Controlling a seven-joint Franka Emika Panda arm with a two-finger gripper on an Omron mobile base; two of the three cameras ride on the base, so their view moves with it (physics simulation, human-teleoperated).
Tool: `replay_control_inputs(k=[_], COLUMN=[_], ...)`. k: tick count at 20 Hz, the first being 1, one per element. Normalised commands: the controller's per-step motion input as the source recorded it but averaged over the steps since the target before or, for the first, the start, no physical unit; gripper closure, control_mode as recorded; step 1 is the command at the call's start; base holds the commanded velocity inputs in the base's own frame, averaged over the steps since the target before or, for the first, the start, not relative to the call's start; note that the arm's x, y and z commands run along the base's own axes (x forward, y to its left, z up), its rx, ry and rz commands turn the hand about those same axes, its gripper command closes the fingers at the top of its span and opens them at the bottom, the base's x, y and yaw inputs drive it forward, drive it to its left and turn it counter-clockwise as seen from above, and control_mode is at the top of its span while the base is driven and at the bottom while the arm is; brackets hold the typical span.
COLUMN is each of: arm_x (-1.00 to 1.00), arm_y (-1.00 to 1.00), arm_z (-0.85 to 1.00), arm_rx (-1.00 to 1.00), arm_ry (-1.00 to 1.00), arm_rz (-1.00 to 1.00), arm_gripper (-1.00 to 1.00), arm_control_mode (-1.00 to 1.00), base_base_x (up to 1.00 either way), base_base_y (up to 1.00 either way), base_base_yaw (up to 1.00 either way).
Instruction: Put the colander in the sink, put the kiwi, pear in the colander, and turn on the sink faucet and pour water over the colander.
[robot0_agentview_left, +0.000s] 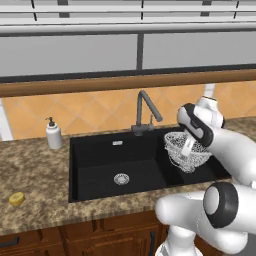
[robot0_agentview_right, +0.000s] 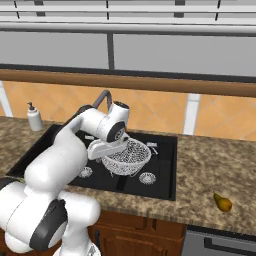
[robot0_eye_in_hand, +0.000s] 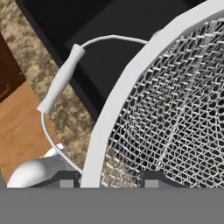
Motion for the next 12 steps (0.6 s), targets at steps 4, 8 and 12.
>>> replay_control_inputs(k=[4,8,12], arm_x=[0.16,0.19,0.00], arm_y=[1.00,1.00,0.97], arm_z=[-0.38,-0.32,-0.26], arm_rx=[-0.01,-0.03,-0.04], arm_ry=[0.04,0.00,0.00], arm_rz=[0.02,-0.02,-0.05], arm_gripper=[1.00,1.00,1.00], arm_control_mode=[-1.00,-1.00,-1.00], base_base_x=[0.00,0.00,0.00], base_base_y=[0.00,0.00,0.00], base_base_yaw=[0.00,0.00,0.00])
